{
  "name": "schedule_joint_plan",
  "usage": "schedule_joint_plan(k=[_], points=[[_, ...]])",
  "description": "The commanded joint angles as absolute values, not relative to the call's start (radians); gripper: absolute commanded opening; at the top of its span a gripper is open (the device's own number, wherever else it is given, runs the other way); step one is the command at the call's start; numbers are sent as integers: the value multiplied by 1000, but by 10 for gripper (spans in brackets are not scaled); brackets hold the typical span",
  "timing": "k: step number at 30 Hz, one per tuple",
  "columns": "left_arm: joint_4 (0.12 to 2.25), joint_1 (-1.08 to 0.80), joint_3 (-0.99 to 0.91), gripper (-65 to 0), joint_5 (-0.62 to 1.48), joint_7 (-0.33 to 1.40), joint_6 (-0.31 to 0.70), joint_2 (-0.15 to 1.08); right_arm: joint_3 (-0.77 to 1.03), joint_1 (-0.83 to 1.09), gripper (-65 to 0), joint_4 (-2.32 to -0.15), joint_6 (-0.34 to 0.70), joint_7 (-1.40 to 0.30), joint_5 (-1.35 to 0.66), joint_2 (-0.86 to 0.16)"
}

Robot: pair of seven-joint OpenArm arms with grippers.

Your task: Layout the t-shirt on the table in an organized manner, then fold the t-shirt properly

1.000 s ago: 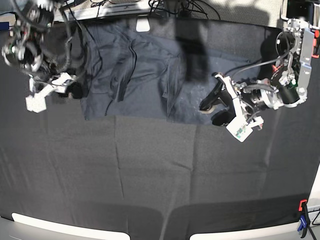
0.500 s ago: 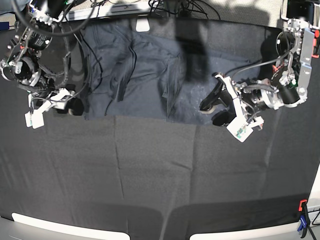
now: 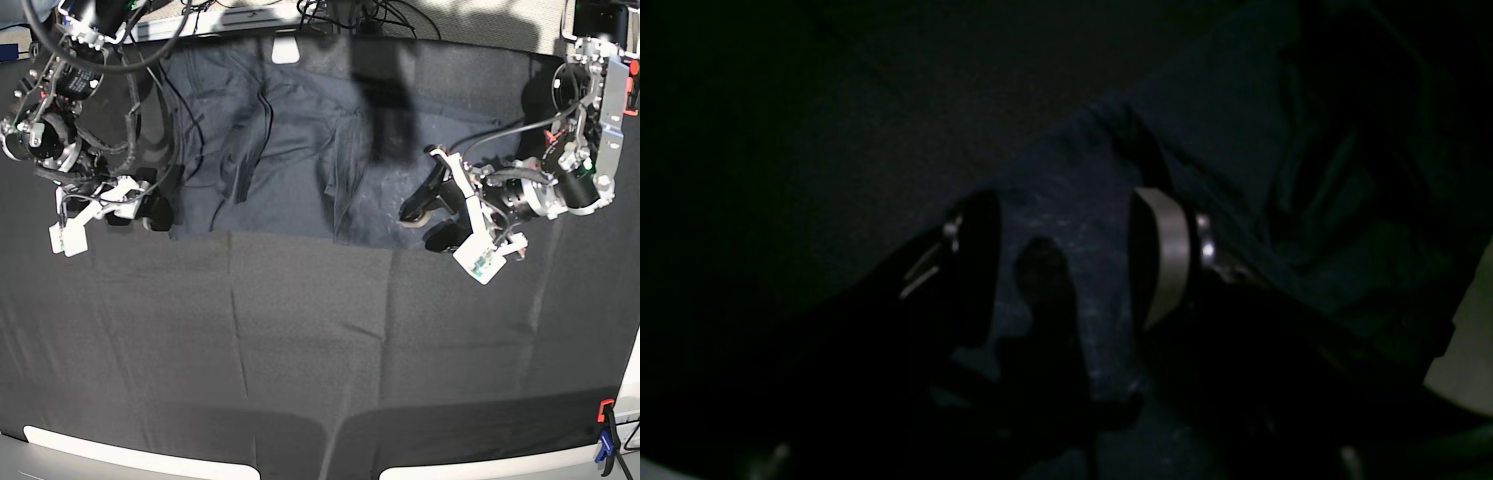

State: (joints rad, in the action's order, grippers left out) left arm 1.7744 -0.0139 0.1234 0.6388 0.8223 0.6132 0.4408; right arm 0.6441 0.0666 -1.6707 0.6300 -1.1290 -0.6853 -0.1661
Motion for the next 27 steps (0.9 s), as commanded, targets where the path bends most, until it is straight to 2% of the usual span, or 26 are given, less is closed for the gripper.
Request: schedule_joint_plan(k=[1,9,17,27], points=[[1793,-1,119,-364,656,799,616,449,649,53,-175,-1689,659,-1116,-707,-180],[1793,-7,119,-364,656,798,616,449,649,53,-175,-1688,659,-1092,-471,-179],[1793,-31,119,-364,656,798,617,449,647,52,-175,-1630,659,-1046,-479,-163],[1793,-31,119,-364,656,798,617,448,648,53,-176,-1486,698,-1086,-637,-163]])
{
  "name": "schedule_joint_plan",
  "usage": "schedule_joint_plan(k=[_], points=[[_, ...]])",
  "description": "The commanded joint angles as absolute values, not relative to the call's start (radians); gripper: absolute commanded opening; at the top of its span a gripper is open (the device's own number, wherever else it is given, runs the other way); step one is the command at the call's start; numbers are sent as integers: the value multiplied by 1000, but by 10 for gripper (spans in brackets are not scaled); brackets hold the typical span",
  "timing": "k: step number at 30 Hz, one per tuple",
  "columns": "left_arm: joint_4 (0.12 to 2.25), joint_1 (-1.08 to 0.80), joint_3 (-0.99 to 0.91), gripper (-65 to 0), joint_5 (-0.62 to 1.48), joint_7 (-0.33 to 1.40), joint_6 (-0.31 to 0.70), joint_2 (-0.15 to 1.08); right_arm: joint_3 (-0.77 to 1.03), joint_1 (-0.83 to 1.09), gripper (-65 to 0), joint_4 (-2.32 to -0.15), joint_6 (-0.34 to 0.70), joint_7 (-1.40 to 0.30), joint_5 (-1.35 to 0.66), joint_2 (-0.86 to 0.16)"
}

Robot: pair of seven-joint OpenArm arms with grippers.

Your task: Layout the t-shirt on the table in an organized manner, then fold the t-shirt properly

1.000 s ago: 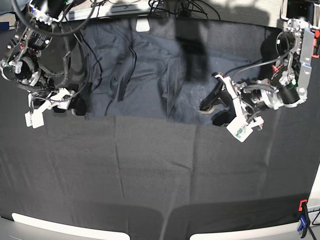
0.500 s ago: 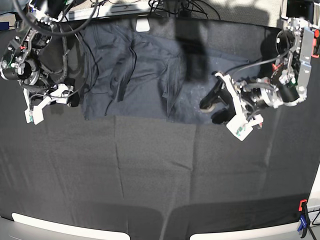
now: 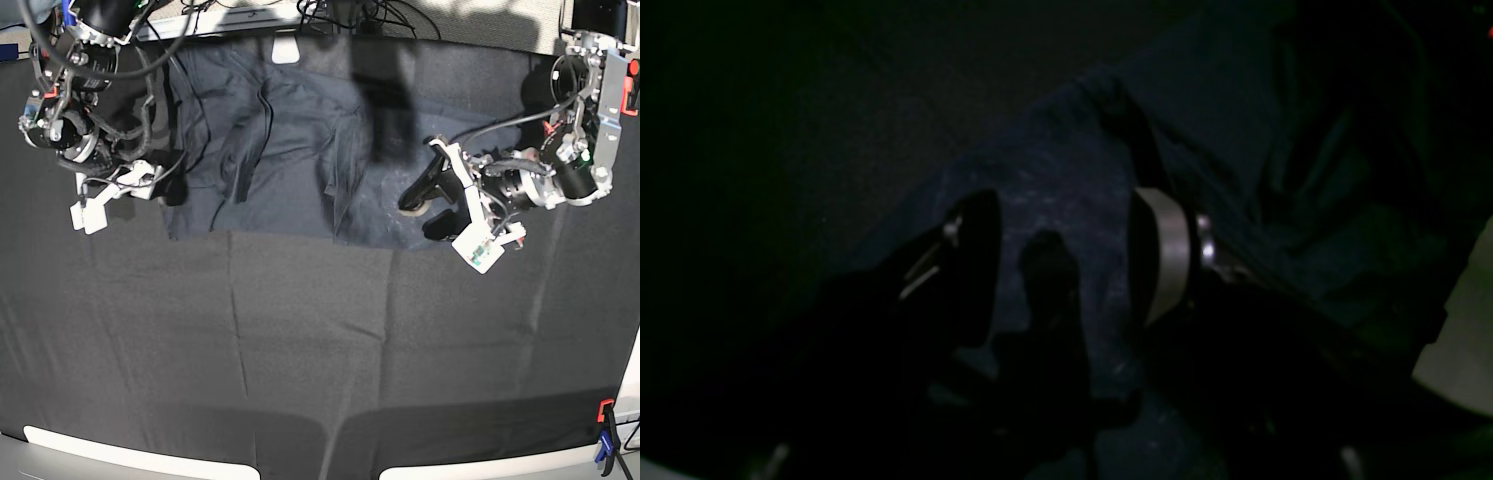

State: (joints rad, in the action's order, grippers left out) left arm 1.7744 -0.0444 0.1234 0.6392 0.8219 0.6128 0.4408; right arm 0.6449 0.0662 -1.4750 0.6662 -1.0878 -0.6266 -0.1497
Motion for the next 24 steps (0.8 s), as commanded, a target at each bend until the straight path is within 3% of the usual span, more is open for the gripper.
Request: schedule_joint_plan(k=[1,24], points=[[1793,-31,119,-364,656,798,617,449,648,53,-176,-1478,698,-1085,-637,-163],[1793,-31,119,-364,656,798,617,449,601,108,-180,-1449,698,-1121,-883,-110]])
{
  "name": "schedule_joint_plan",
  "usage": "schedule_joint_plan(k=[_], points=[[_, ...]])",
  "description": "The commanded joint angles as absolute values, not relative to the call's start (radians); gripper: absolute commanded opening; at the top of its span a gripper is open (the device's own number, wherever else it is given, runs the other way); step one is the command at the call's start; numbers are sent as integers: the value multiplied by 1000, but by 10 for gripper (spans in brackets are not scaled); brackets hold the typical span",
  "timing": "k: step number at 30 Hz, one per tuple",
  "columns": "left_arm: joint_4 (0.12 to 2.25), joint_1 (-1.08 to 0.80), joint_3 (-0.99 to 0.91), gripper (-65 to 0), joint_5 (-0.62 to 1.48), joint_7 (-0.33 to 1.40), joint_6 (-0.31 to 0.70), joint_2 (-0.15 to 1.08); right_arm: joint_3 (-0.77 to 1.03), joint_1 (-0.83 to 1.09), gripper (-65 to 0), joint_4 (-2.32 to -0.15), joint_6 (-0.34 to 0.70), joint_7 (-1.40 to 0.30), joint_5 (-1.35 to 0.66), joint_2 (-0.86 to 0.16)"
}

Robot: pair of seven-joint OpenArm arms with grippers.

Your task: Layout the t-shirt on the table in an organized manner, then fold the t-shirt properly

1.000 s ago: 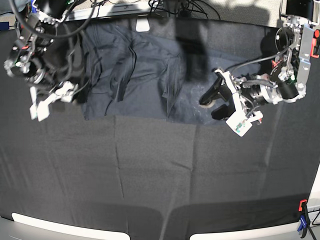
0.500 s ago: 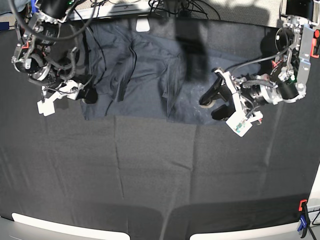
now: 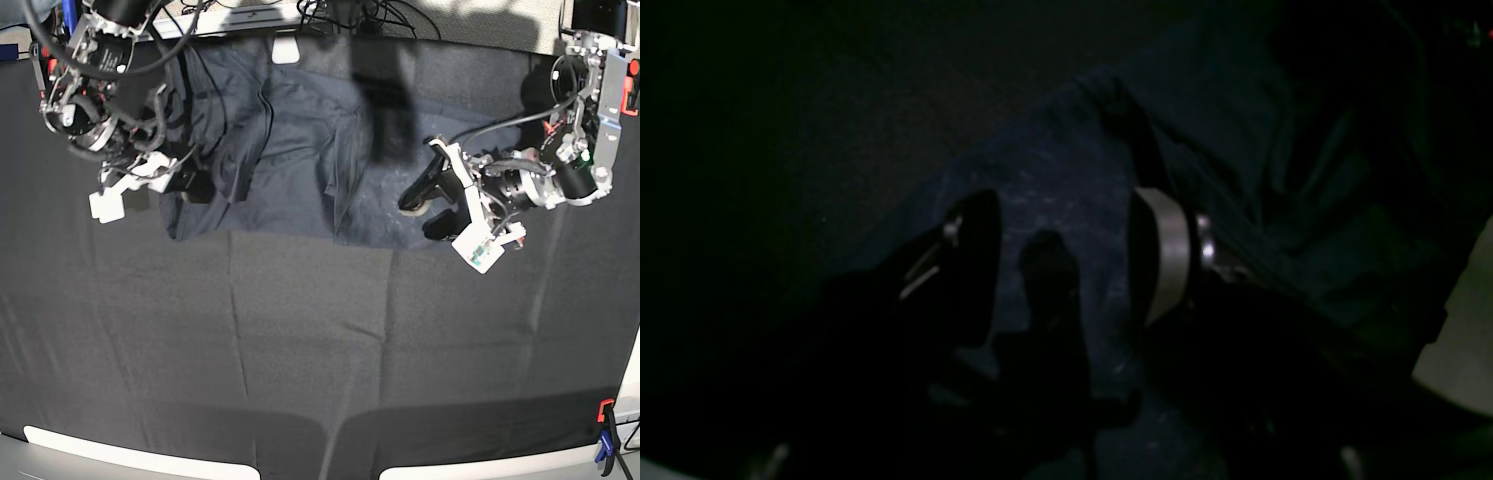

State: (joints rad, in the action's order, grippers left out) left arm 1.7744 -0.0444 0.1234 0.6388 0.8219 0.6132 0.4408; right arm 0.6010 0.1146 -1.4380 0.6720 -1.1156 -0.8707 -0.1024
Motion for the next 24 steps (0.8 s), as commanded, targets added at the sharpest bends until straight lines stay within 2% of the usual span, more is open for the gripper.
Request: schedule_joint_plan(k=[1,7,9,11,15,17,24], points=[[1793,-31,119,-364,656,798,617,449,590,112,-180,-1449,698,-1121,-902,-110],[1793,-31,119,-364,656,798,617,449,514,119,-181,-1449,698,-1121,-923,-110],[1793,-31,119,-364,656,798,617,449,495,119,-202,-1449,698,-1121,-923,-110],[1793,-31,119,-364,656,798,617,449,485,119,-275,-1449,698,-1121,-923,-110],[1793,-31,119,-364,656,799,617,449,486,116,-552,-1449,698,-1122,-923,-111],[1793,-31,119,-364,656,799,617,449,486,113,-639,-1450,698,-1123,-924,-113],[1793,-36,119,-364,656,799,616,448,485,108,-646,-1470,698,-1123,-919,-114]])
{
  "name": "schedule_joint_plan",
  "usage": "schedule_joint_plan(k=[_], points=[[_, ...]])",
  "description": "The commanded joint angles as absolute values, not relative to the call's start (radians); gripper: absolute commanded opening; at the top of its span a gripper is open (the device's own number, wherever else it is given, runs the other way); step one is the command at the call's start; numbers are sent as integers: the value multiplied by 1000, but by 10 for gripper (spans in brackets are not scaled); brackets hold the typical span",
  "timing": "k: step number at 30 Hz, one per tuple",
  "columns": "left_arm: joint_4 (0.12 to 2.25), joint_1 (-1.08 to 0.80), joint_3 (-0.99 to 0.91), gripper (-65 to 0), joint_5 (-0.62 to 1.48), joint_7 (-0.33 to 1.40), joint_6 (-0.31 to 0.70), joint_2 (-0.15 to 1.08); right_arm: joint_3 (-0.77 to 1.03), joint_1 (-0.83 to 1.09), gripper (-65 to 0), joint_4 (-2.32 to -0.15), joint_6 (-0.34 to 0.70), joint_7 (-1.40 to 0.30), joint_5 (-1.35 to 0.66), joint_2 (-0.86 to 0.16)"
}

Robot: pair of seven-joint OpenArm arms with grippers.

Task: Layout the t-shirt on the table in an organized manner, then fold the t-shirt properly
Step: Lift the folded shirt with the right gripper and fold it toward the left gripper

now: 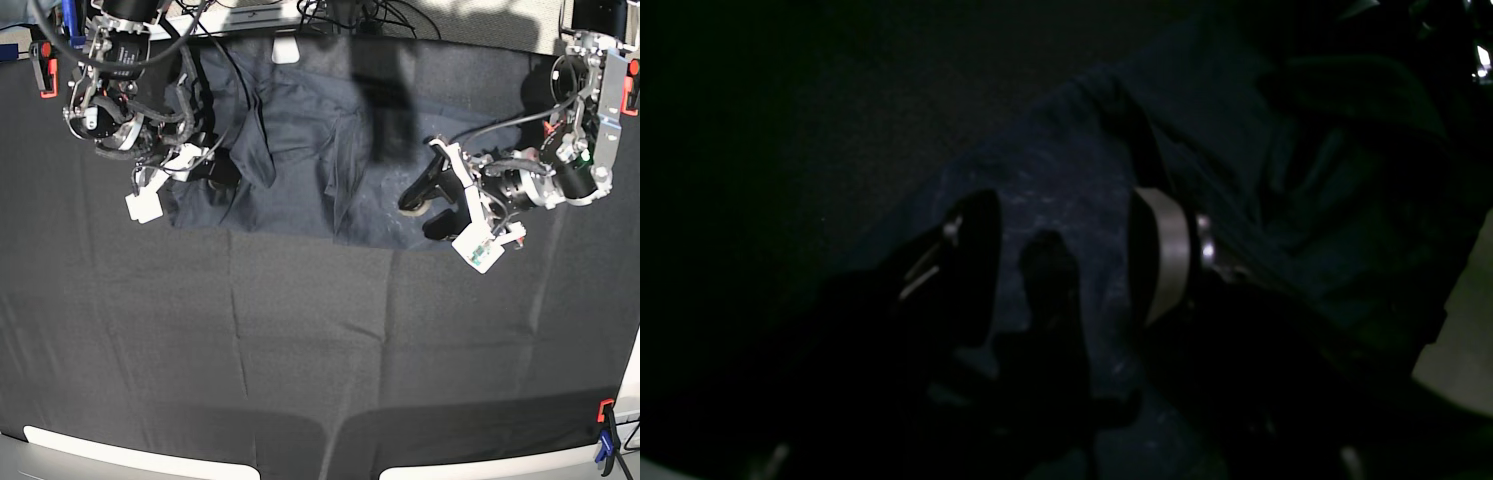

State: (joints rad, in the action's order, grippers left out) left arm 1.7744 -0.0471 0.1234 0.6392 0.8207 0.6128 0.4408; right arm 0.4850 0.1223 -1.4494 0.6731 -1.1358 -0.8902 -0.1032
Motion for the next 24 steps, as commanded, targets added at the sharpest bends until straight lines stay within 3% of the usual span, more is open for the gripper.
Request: schedule_joint_plan(k=[1,5,14,24], points=[[1793,-37,119,-364,656,800,616,446,485,108,-645,-1473,698,-1124,-910,-114],[1793,-49,119,-364,656,799,617,446,485,109,-623,-1477,698,-1126,-843,-113],[1793,-95,119,-364,656,798,617,437,486,67,-650,-1482,698,-1127,-803,-168],[1793,-100,119,-364,716,815,617,281,486,-128,-650,-1482,606,-1130,-515,-270]])
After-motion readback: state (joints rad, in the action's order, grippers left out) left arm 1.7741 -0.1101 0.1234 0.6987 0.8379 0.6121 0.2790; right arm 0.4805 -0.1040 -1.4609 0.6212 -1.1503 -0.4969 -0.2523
